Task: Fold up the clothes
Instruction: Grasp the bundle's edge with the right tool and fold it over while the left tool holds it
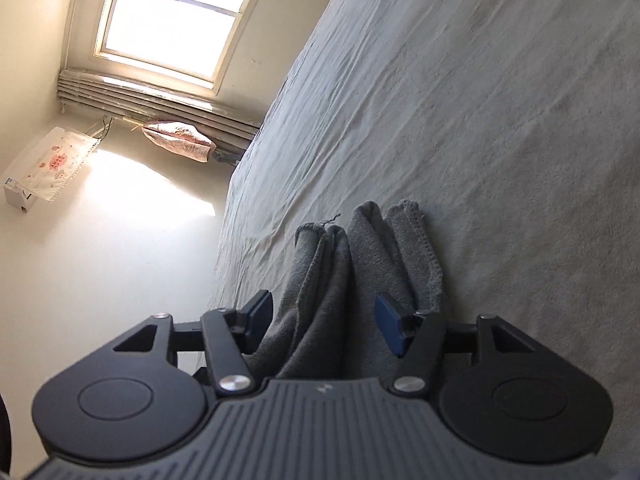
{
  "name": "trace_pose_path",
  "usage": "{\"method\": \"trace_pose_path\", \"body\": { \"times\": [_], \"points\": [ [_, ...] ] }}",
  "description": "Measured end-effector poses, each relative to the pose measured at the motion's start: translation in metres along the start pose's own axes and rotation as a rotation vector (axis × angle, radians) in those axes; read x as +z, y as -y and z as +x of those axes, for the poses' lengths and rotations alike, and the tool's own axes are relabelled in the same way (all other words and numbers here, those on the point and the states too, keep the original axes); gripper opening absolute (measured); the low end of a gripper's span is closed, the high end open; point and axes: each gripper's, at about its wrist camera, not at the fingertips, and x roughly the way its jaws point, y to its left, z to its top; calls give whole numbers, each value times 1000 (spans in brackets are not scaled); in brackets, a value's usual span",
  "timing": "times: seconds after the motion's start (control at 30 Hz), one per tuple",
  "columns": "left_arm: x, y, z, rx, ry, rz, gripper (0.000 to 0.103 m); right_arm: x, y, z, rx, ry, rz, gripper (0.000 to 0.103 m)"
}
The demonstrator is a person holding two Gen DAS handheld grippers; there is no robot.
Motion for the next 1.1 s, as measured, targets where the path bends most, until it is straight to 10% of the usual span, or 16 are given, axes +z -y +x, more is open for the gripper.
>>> {"method": "trace_pose_path", "body": {
  "times": [0.93,1.03,1.1],
  "points": [
    [-41,27,16,-63,-70,262,32,6,-22,24,-169,-228,-76,71],
    [-37,32,11,-105,-90,300,32,6,-15,24,-172,-233,-61,26],
    [-30,28,2,-152,-83,291,35,9,-7,21,-136,-228,-30,23]
  ]
}}
